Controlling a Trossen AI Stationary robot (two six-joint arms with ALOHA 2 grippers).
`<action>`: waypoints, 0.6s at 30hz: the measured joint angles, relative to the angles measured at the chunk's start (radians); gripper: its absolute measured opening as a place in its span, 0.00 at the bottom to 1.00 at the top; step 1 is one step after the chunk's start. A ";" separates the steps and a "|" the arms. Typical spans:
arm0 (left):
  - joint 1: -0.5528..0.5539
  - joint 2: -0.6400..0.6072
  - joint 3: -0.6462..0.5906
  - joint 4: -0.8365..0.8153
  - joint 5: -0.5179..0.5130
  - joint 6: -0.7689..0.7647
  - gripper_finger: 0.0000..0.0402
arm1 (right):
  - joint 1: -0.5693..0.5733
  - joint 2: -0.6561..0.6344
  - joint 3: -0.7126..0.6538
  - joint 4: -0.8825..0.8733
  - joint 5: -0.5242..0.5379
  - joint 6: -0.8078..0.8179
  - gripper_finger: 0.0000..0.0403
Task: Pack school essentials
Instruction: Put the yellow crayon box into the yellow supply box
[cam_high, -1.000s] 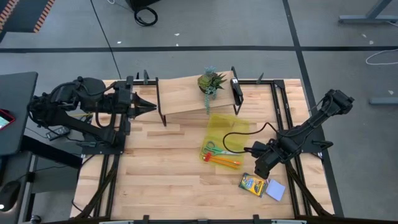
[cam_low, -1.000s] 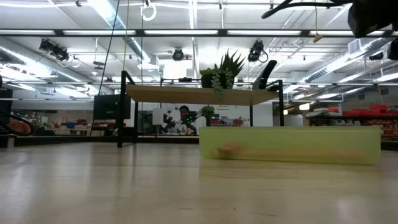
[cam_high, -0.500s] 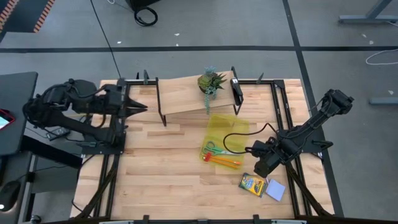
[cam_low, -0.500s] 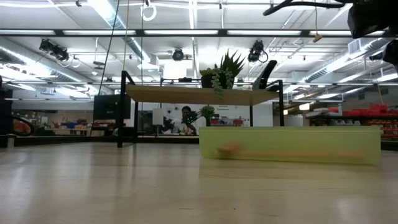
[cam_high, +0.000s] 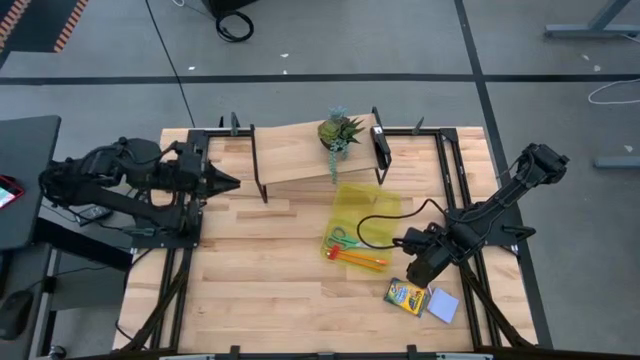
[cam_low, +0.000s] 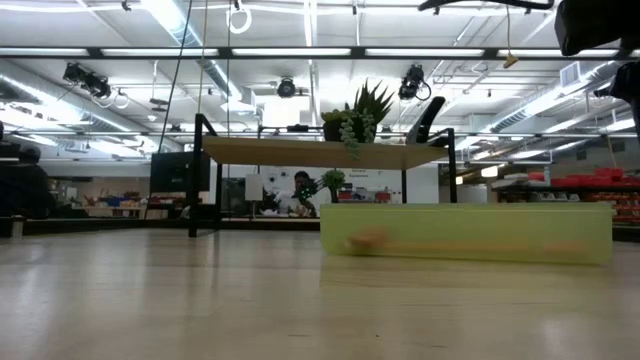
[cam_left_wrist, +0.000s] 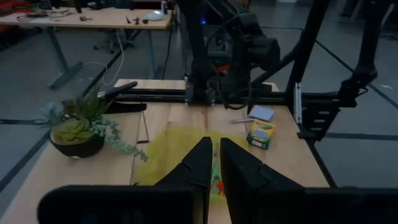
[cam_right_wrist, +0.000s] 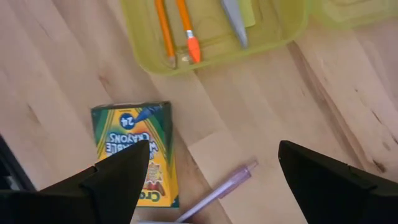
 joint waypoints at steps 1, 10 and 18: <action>0.000 0.001 0.000 -0.001 0.002 0.001 0.10 | 0.000 0.000 0.000 0.005 0.000 -0.006 0.90; 0.001 -0.056 -0.068 0.009 0.002 0.026 0.09 | 0.000 0.000 0.000 0.025 0.037 0.009 0.90; 0.001 -0.148 -0.276 0.137 0.002 -0.062 0.07 | 0.000 0.000 0.000 0.014 0.096 -0.038 0.90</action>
